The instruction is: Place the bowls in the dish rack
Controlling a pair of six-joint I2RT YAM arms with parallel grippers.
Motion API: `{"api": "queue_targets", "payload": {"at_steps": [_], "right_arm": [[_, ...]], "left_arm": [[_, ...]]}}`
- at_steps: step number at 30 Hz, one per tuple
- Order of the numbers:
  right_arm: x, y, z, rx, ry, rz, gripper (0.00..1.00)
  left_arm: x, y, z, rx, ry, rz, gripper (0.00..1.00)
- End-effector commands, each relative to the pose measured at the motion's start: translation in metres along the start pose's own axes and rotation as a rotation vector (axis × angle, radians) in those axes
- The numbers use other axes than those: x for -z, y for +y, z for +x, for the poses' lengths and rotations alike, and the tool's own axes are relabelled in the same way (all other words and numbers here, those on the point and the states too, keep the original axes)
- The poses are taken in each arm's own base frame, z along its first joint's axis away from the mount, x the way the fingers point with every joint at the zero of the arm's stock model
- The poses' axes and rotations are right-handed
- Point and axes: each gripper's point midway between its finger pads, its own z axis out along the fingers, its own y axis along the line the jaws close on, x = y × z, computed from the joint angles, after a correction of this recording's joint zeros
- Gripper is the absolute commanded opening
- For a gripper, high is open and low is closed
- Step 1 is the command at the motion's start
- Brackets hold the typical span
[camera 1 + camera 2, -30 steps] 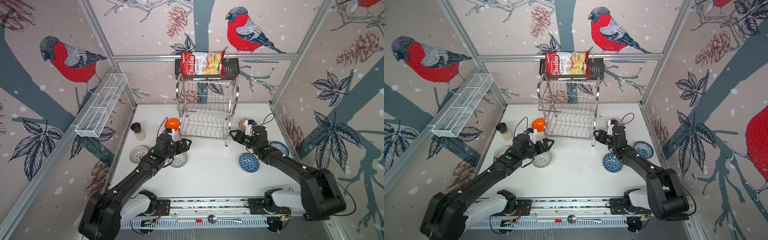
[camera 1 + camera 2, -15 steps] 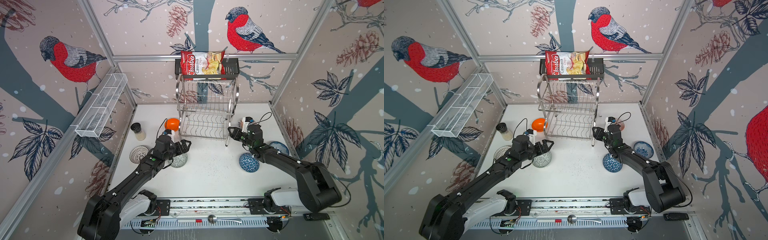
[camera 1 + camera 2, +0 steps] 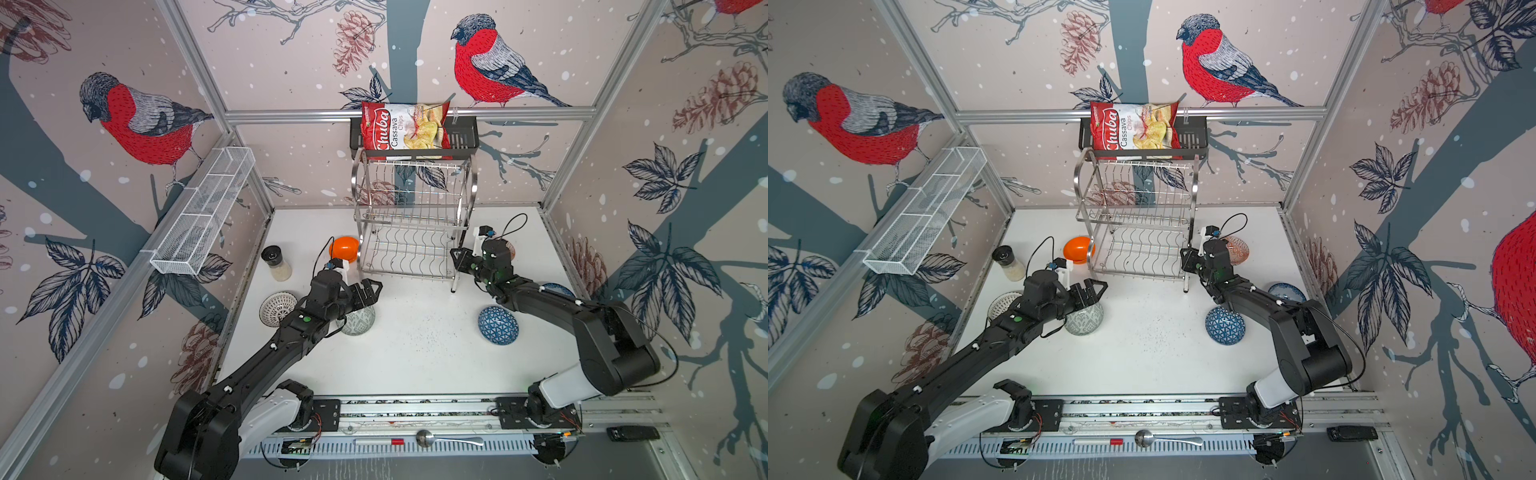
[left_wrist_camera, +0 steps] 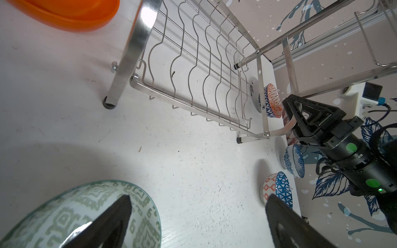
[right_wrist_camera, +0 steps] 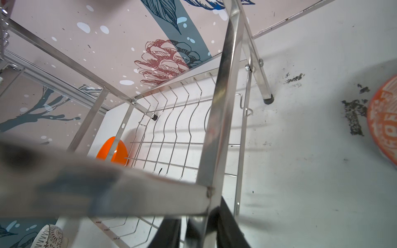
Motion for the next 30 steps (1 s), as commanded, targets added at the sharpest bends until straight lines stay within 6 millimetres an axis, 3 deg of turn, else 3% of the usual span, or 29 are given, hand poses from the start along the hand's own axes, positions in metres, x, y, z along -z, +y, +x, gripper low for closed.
{"api": "queue_targets", "payload": {"at_steps": [1,8,23,30], "right_arm": [[-0.005,0.001,-0.006,0.029,0.001,-0.013,0.23],[-0.014,-0.014,-0.016,0.016,0.006,0.007,0.18],[-0.033,-0.021,-0.024,-0.033,0.024,0.022,0.17],[-0.032,-0.022,-0.026,-0.045,0.03,0.01,0.28]], "left_arm": [[0.001,-0.003,-0.005,-0.013,-0.02,0.013,0.98],[0.0,-0.002,-0.004,-0.015,-0.02,0.012,0.98],[-0.001,-0.001,-0.007,-0.029,-0.026,-0.002,0.97],[-0.001,-0.002,-0.011,-0.04,-0.024,-0.02,0.98]]}}
